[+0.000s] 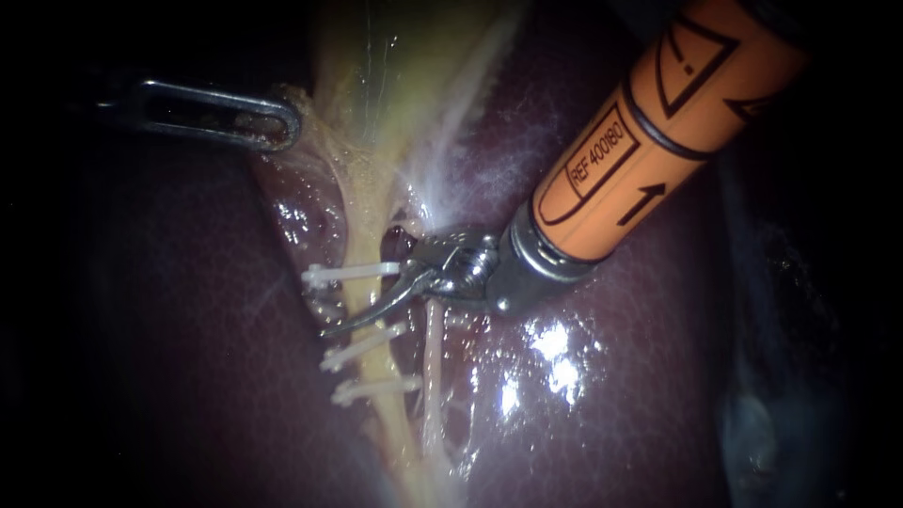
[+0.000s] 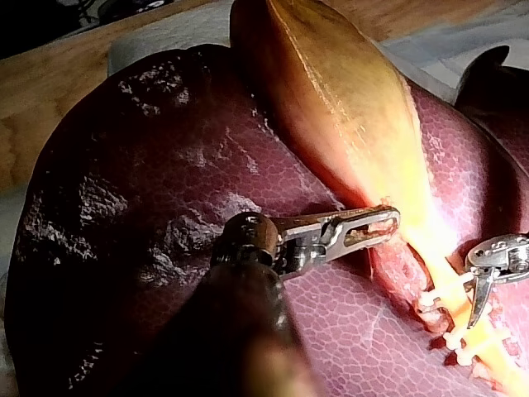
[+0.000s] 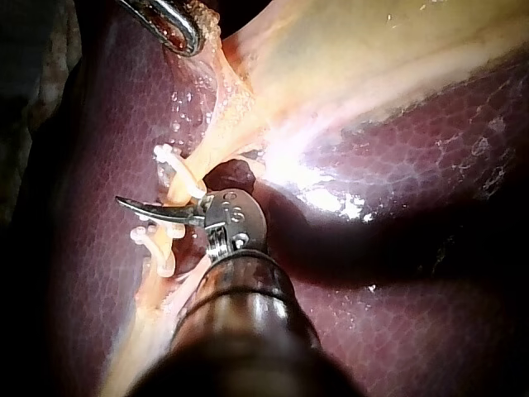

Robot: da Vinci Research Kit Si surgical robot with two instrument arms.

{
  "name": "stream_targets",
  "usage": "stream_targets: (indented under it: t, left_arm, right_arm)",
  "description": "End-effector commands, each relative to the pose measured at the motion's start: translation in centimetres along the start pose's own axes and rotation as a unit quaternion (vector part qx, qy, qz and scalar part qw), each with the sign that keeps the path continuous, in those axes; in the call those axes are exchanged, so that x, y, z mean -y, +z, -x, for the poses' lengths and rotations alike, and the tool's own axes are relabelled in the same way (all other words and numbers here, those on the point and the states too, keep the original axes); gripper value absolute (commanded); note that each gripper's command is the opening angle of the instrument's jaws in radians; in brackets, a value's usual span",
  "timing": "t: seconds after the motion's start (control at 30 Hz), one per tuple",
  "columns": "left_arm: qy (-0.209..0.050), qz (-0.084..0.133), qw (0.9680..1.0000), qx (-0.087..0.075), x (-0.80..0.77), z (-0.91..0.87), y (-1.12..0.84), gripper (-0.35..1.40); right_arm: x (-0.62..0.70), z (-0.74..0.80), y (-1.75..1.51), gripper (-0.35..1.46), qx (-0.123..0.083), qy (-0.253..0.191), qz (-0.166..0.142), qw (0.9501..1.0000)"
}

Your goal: Go to the cutting position left tube

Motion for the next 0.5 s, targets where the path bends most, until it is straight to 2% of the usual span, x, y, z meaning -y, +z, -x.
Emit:
stream_targets:
  t: [0.03, 0.23, 0.33, 0.5]
  left_arm:
    - [0.000, -0.001, 1.0000, 0.000, 0.00, 0.00, 0.00, -0.35]
    - [0.000, -0.001, 1.0000, 0.000, 0.00, 0.00, 0.00, -0.35]
    - [0.000, -0.001, 1.0000, 0.000, 0.00, 0.00, 0.00, -0.35]
    - [0.000, -0.001, 1.0000, 0.000, 0.00, 0.00, 0.00, -0.35]
  right_arm:
    - [0.01, 0.00, -0.01, 1.18, 0.000, 0.000, -0.001, 1.0000]
    - [-0.01, 0.03, 0.05, 1.18, 0.001, -0.001, 0.000, 1.0000]
    - [-0.05, 0.09, 0.17, 1.21, -0.010, -0.006, -0.009, 0.9999]
    - [-0.07, 0.12, 0.31, 1.16, -0.027, -0.059, -0.023, 0.9976]
